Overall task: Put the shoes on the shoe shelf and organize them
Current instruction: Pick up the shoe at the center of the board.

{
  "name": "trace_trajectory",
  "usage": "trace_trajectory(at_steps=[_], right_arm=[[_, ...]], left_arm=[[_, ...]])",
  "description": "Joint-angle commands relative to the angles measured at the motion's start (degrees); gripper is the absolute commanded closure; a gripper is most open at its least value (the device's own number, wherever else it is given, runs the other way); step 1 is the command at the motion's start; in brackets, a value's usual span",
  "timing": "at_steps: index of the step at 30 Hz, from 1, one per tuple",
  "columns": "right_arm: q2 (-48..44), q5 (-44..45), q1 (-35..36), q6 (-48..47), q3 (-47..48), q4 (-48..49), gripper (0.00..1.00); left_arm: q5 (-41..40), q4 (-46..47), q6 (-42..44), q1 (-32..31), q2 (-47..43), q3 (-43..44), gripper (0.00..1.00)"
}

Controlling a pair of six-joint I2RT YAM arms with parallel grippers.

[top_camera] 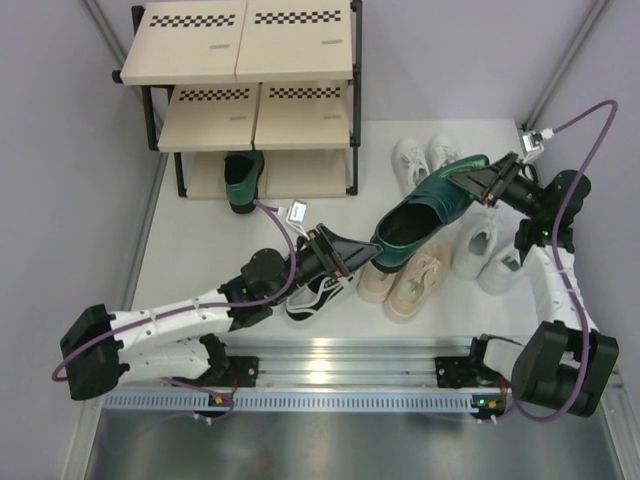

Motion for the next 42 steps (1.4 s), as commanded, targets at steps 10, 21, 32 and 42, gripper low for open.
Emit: trace_trajectory(at_steps=[10, 21, 32, 42], right_arm=[[1.0, -1.0, 0.7, 15.3, 2.3, 16.2, 1.00], [2.9, 0.9, 0.8, 18.4, 3.1, 19.1, 1.00], [1.5, 1.0, 2.2, 11.1, 1.5, 12.5, 1.00], [-0.5, 2.3, 5.0, 0.4, 3.2, 1.6, 1.00]], left_arm=[[-2.6, 8.7, -11.3, -0.1, -2.5, -4.0, 0.02], [-3.9, 18.6, -13.9, -0.2, 1.3, -3.4, 0.02], [-4.6, 25.2, -16.6, -0.2, 5.2, -1.1, 0.02], [-2.9, 25.1, -17.5, -0.1, 9.1, 1.7, 0.02]])
